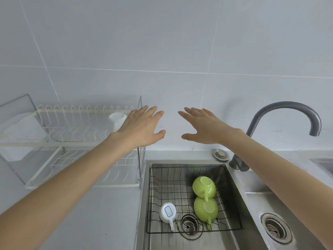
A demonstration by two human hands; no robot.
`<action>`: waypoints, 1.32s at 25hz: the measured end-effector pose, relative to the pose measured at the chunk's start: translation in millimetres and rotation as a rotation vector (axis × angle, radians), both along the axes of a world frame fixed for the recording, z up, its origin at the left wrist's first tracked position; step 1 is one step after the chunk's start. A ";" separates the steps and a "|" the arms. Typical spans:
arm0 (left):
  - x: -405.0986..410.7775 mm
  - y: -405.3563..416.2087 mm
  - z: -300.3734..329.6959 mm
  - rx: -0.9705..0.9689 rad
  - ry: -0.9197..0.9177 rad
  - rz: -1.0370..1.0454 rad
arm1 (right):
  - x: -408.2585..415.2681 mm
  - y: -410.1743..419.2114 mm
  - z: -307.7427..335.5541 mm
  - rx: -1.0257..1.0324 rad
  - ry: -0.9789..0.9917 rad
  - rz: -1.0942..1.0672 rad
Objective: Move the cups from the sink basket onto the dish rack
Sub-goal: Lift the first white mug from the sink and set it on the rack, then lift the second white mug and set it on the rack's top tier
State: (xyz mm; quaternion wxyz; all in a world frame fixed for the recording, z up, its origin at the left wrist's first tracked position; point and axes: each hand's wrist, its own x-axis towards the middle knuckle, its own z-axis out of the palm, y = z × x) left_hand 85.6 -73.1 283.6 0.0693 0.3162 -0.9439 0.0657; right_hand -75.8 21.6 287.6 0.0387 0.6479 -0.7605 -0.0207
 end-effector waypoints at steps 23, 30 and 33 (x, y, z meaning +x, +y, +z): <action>-42.5 19.8 -205.5 0.579 -0.161 0.150 | -63.6 11.7 -205.4 0.303 -0.347 0.018; -45.9 27.3 -273.4 0.712 -0.195 0.203 | -53.0 2.9 -275.6 0.428 -0.516 -0.010; -48.1 28.8 -300.0 0.725 -0.201 0.243 | -44.6 -1.0 -302.3 0.456 -0.602 -0.050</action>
